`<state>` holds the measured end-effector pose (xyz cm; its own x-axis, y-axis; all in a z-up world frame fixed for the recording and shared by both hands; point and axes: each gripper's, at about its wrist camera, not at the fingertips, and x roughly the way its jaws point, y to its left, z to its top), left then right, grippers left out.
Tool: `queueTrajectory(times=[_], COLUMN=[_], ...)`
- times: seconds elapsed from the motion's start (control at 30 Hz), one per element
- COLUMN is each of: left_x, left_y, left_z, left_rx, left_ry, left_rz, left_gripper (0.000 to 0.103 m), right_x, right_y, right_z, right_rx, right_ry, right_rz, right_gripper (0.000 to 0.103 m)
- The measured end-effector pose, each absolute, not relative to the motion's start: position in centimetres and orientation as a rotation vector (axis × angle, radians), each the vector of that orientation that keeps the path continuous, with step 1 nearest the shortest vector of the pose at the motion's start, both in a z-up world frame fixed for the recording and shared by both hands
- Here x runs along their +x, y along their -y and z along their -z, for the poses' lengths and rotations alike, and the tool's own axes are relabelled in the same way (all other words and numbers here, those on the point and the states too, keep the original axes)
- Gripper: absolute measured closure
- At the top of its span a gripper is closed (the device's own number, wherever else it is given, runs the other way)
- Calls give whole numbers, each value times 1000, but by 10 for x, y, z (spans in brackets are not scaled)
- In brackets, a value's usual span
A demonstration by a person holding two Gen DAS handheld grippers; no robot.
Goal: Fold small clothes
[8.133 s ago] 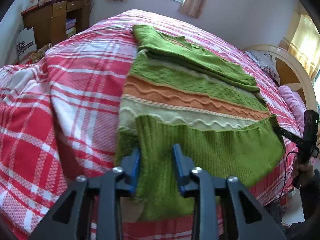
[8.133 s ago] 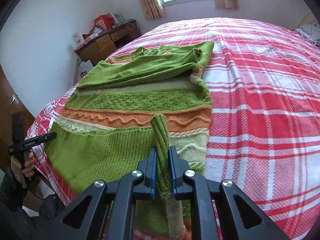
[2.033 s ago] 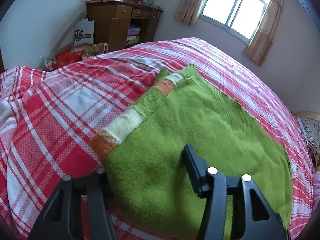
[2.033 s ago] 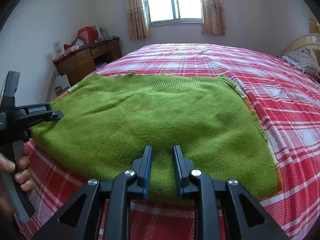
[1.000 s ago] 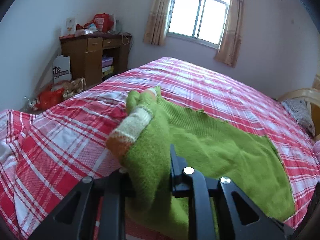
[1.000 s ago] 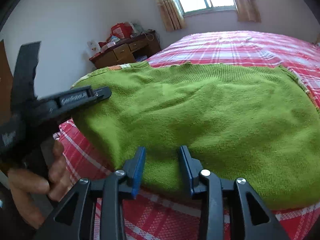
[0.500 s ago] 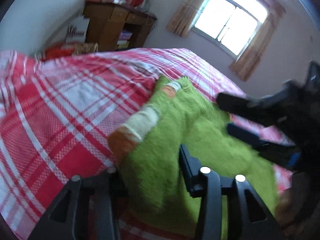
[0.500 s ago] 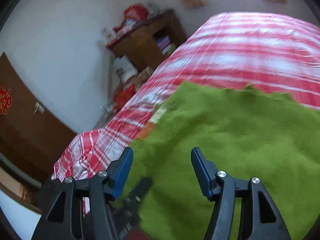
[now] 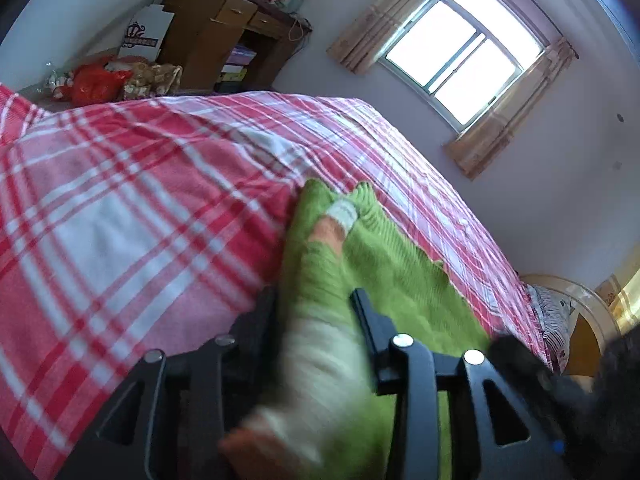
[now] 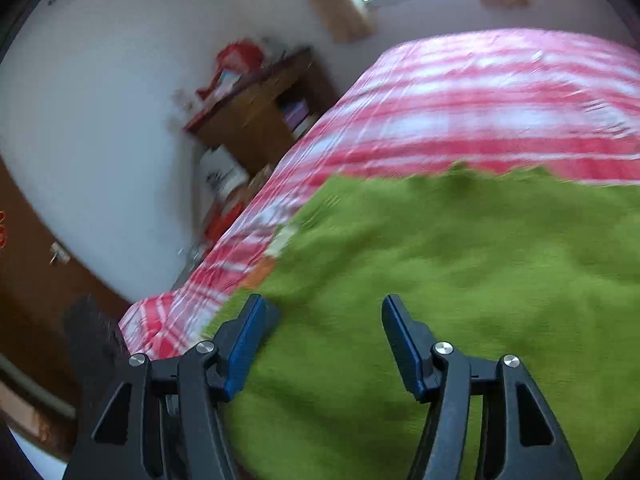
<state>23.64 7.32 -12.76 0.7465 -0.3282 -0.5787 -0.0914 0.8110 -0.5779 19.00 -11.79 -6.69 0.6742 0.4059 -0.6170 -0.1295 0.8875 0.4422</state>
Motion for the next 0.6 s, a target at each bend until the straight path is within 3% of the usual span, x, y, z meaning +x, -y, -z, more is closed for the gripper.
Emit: queueTrajectory(times=[0.1,0.27,0.3,0.33,0.37,0.6], left_x=[247,230,227,226,223,195], left_y=[-67,-61,-60,-59,-54,10], left_z=[124,117,116,114,108,67], left_rx=[-607,-478,-464,-447,-420,-133], left_ry=[-752,-758,-749,-743,-730,-585], left_rz=[150,143,146,144,143,287], left_gripper=[63,82,82,83,84,84], right_x=[172,163,159,156,155,161], right_y=[147,174,170,165,159,158], right_z=[65,78,80,80,81,110], right_rx=[416,473,466,438,397,440], right_ry=[-736,-766,-745,-735,-735,-801], right_rz=[-240,-208,-228,-233,-233,-257], right_gripper=[41,43,57,78,83,85])
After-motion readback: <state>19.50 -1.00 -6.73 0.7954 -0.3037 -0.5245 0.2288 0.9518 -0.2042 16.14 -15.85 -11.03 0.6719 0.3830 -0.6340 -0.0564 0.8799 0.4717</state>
